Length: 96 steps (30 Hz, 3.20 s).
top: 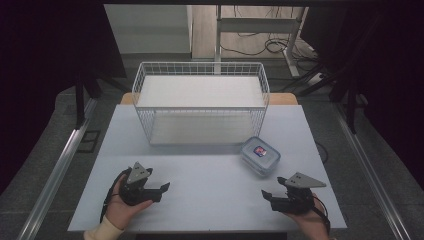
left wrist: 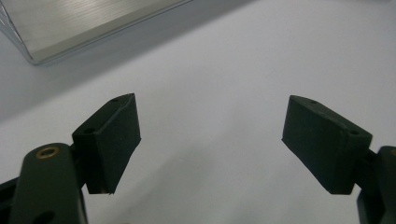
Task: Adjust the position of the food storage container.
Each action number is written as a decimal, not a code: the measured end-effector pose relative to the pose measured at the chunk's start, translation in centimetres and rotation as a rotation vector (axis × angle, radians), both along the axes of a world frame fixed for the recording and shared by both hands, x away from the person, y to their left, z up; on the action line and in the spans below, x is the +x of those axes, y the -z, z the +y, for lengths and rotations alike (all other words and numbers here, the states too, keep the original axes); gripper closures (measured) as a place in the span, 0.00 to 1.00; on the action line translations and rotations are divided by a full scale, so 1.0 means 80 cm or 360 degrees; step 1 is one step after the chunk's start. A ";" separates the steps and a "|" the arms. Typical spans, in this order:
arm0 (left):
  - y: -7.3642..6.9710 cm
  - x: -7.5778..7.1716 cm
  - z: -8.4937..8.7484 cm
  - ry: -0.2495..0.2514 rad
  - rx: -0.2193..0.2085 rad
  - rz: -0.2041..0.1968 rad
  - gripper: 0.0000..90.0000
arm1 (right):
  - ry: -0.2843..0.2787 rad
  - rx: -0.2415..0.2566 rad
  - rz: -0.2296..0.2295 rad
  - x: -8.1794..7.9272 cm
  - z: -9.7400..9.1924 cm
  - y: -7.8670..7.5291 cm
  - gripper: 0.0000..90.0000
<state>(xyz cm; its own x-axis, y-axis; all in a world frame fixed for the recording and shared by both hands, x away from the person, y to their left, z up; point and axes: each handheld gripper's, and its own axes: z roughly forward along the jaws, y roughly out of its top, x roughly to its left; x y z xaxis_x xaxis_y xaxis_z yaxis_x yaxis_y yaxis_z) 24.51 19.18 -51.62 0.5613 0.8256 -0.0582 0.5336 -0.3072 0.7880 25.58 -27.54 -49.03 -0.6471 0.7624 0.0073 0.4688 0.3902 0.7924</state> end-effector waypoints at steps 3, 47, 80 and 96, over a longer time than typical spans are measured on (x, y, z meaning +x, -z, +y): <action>0.000 0.000 0.001 0.0002 -0.0004 0.0014 0.21 | 0.0009 0.0000 -0.0007 0.000 0.002 -0.003 0.29; 0.002 0.001 0.004 0.0015 0.0010 0.0034 0.21 | 0.0033 -0.0544 0.0382 0.239 0.021 -0.054 1.00; 0.004 0.003 0.004 0.0027 0.0004 0.0056 0.21 | -0.0433 -0.0793 0.0270 0.184 0.107 -0.030 1.00; 0.004 0.002 0.004 0.0029 0.0000 0.0053 0.22 | -0.0554 -0.0770 0.0300 0.163 0.133 -0.028 1.00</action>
